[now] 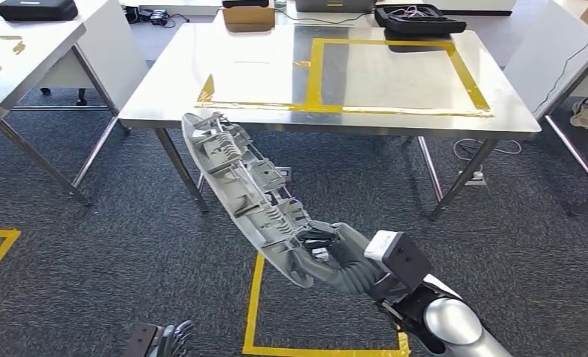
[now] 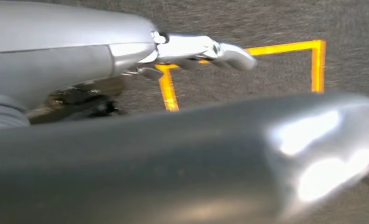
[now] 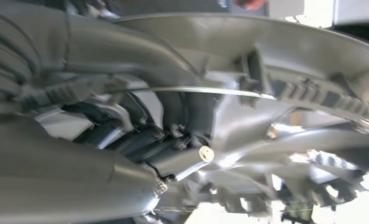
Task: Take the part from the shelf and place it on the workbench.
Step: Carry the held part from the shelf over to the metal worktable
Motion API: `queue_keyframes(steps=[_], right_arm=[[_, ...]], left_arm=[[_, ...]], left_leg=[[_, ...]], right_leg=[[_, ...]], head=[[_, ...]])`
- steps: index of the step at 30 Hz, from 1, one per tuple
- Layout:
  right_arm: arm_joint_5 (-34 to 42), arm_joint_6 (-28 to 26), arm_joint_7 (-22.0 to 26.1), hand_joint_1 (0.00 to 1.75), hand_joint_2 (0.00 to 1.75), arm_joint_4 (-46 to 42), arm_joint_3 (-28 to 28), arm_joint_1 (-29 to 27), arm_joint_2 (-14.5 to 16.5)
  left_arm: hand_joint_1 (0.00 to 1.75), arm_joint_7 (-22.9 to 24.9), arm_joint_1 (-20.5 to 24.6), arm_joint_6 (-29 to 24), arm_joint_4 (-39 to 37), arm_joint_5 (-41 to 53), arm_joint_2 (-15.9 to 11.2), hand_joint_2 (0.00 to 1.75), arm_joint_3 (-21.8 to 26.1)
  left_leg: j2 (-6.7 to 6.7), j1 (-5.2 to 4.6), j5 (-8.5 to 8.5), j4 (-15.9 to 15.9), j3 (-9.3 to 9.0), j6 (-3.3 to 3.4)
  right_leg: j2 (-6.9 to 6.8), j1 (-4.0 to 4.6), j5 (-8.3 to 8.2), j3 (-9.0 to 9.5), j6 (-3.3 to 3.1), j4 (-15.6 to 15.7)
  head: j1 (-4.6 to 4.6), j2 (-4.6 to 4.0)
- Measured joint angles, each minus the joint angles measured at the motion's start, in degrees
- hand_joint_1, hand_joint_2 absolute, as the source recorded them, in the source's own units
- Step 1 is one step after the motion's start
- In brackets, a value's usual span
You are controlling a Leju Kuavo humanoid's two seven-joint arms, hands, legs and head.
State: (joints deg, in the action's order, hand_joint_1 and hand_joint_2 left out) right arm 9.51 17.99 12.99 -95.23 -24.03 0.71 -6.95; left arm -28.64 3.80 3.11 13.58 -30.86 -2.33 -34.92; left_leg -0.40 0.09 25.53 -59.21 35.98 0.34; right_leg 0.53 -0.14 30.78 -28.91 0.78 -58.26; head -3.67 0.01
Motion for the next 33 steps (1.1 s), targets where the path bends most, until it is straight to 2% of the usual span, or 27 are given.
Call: queue_keyframes(steps=[2,3,4,6,7,8,9,11,12,13,14,16,18,19,21,22,23,24,26,27,28,29,30,33], right_arm=[[-0.2,-0.5,0.4,1.75,1.75,-0.6,1.0,-0.9,0.0],[-0.3,-0.6,0.5,1.75,1.75,-0.8,1.5,-1.2,0.0],[-0.4,-0.7,0.7,1.75,1.75,-1.0,2.0,-1.4,0.0],[-0.4,-0.9,1.1,1.75,1.75,-1.2,2.8,-2.0,0.0],[-0.4,-1.1,1.3,1.75,1.75,-1.4,3.3,-2.4,0.1],[-0.4,-1.2,1.4,1.75,1.75,-1.5,3.8,-2.7,0.1],[-0.4,-1.3,1.5,1.75,1.75,-1.6,4.2,-3.1,0.1],[-0.4,-1.3,1.5,1.75,1.75,-1.7,5.0,-3.7,0.1],[-0.4,-1.3,1.5,1.75,1.75,-1.8,5.3,-3.8,0.1],[-0.4,-1.3,1.6,1.75,1.75,-2.0,5.4,-4.0,0.1],[-0.4,-1.3,1.6,1.75,1.75,-2.1,5.6,-4.1,0.1],[-0.4,-1.4,1.6,1.75,1.75,-2.4,5.8,-4.4,0.2],[-0.6,-1.4,1.5,1.75,1.75,-2.6,5.9,-4.5,0.3],[-0.8,-1.4,1.6,1.75,1.75,-2.6,6.0,-4.5,0.3],[-1.3,-1.3,1.6,1.75,1.75,-2.6,6.1,-4.4,0.5],[-1.4,-1.3,1.6,1.75,1.75,-2.6,6.1,-4.3,0.5],[-1.4,-1.3,1.6,1.75,1.75,-2.6,6.2,-4.3,0.6],[-1.5,-1.3,1.6,1.75,1.75,-2.6,6.3,-4.2,0.7],[-1.5,-1.2,1.5,1.75,1.75,-2.6,6.3,-3.9,0.8],[-1.5,-1.2,1.5,1.75,1.75,-2.6,6.3,-3.8,0.9],[-1.5,-1.2,1.6,1.75,1.75,-2.6,6.3,-3.6,1.0],[-1.5,-1.2,1.6,1.75,1.75,-2.6,6.3,-3.5,1.0],[-1.6,-1.2,1.6,1.75,1.75,-2.6,6.3,-3.4,1.0],[-1.9,-1.0,1.4,1.75,1.75,-2.6,6.4,-3.0,1.1]], left_arm=[[0.0,0.0,0.0,0.0,0.0,0.3,-0.2,0.0,0.0],[0.0,0.0,0.1,0.0,0.0,0.4,-0.4,0.0,0.0],[0.0,0.0,0.2,0.0,0.0,0.4,-0.5,0.0,0.0],[0.0,0.0,0.2,-0.1,0.0,0.9,-0.8,0.0,0.0],[0.0,0.1,0.2,-0.1,0.0,1.2,-0.8,0.0,0.0],[0.0,0.1,0.2,-0.2,0.0,1.5,-1.0,0.0,0.0],[0.0,0.1,0.2,-0.2,0.0,1.7,-1.1,0.0,0.0],[0.0,0.2,0.2,-0.2,0.0,2.0,-1.3,0.0,-0.1],[0.0,0.2,0.2,-0.2,-0.1,2.1,-1.4,0.0,-0.1],[0.0,0.2,0.2,-0.2,-0.1,2.1,-1.5,0.0,-0.1],[0.0,0.2,0.2,-0.2,-0.1,2.1,-1.5,0.0,-0.1],[0.0,0.2,0.3,-0.2,0.0,2.2,-1.7,0.0,-0.1],[0.0,0.2,0.4,0.0,0.1,2.1,-1.8,0.0,-0.1],[0.0,0.2,0.4,0.2,0.1,2.1,-1.8,0.0,-0.1],[0.0,0.5,0.5,0.4,0.3,2.1,-1.4,0.0,-0.1],[0.0,0.7,0.5,0.3,0.3,2.1,-1.2,0.0,-0.1],[0.0,0.9,0.5,0.2,0.3,2.1,-1.0,0.0,-0.1],[0.0,1.0,0.4,0.1,0.4,2.1,-0.8,0.0,-0.1],[0.0,1.1,0.5,0.1,0.4,2.1,-0.6,0.0,-0.1],[0.0,1.1,0.5,0.1,0.4,2.1,-0.6,0.0,-0.1],[0.0,1.1,0.5,0.1,0.4,2.1,-0.6,0.0,-0.1],[0.0,1.2,0.5,0.1,0.4,2.1,-0.6,0.0,-0.1],[0.0,1.2,0.5,0.1,0.5,2.1,-0.6,0.0,-0.1],[0.0,1.0,0.6,0.1,0.6,1.8,-0.5,0.0,-0.1]], left_leg=[[-0.06,0.16,0.06,0.3,-0.82,0.78],[-0.07,0.24,0.27,0.4,-1.31,1.09],[-0.02,0.29,0.54,0.6,-1.71,1.32],[0.05,0.24,1.2,0.6,-2.29,1.57],[0.03,0.22,1.58,0.6,-2.63,1.59],[0.0,0.22,1.99,0.6,-3.07,1.57],[-0.03,0.22,2.42,0.6,-3.63,1.49],[-0.05,0.18,3.39,0.6,-4.84,1.15],[-0.03,0.1,3.84,0.5,-5.29,0.9],[0.02,0.02,4.24,0.6,-5.54,0.57],[0.07,-0.06,4.45,0.5,-5.74,0.19],[0.14,-0.1,4.57,0.2,-6.0,-0.54],[0.14,-0.05,4.8,-2.6,-4.8,-1.09],[0.14,0.02,5.51,-5.5,-3.14,-1.35],[0.14,0.12,8.28,-12.4,1.32,-1.79],[0.14,0.14,9.44,-14.8,3.26,-1.87],[0.14,0.14,9.59,-15.6,4.44,-1.84],[0.14,0.14,8.36,-14.4,4.62,-1.73],[0.12,0.06,2.89,-7.3,2.53,-1.27],[0.12,-0.09,0.95,-3.6,1.33,-1.03],[0.1,-0.25,-0.07,-1.1,0.47,-0.77],[0.09,-0.4,-0.44,0.1,0.06,-0.48],[0.09,-0.53,-0.07,0.3,-0.01,-0.26],[0.13,-0.19,-0.44,0.9,-0.75,0.71]], right_leg=[[-0.05,0.0,0.06,-0.33,0.63,-1.6],[-0.1,-0.06,0.48,-1.38,0.84,-3.7],[-0.14,-0.11,1.38,-3.23,1.03,-6.7],[-0.17,-0.18,4.35,-8.2,1.35,-13.8],[-0.17,-0.19,5.3,-10.22,1.43,-16.0],[-0.18,-0.19,5.14,-11.35,1.46,-16.4],[-0.19,-0.18,3.51,-11.4,1.39,-14.7],[-0.37,-0.14,-2.24,-9.47,1.0,-7.2],[-0.51,-0.02,-4.18,-8.5,0.74,-3.8],[-0.61,0.1,-5.4,-7.87,0.46,-1.6],[-0.63,0.18,-5.7,-7.68,0.16,-0.6],[-0.47,0.15,-5.6,-7.16,-0.52,-0.4],[-0.39,-0.03,-5.29,-6.19,-1.25,-0.1],[-0.37,-0.11,-5.05,-5.71,-1.55,0.0],[-0.3,-0.08,-4.42,-5.07,-1.93,0.0],[-0.22,-0.05,-4.08,-4.71,-1.97,0.0],[-0.12,-0.02,-3.71,-4.25,-1.98,0.0],[-0.02,0.01,-3.32,-3.7,-1.95,0.0],[0.15,0.06,-2.49,-2.57,-1.81,0.0],[0.26,0.13,-2.1,-2.17,-1.63,-0.1],[0.35,0.18,-1.76,-1.99,-1.38,-0.1],[0.42,0.2,-1.45,-1.95,-1.05,-0.2],[0.47,0.21,-1.2,-1.91,-0.7,-0.2],[0.31,0.19,-0.08,-2.15,0.35,-1.3]], head=[[0.02,0.01],[0.05,0.0],[0.09,0.0],[0.15,-0.01],[0.16,0.0],[0.16,0.0],[0.17,0.0],[0.17,0.0],[0.17,0.0],[0.17,0.0],[0.16,-0.01],[0.16,0.0],[0.1,0.0],[0.07,0.0],[0.02,0.0],[0.02,0.01],[0.02,0.0],[0.02,0.01],[0.02,0.01],[0.0,0.01],[-0.01,0.0],[-0.02,-0.01],[-0.03,0.0],[-0.02,0.0]])
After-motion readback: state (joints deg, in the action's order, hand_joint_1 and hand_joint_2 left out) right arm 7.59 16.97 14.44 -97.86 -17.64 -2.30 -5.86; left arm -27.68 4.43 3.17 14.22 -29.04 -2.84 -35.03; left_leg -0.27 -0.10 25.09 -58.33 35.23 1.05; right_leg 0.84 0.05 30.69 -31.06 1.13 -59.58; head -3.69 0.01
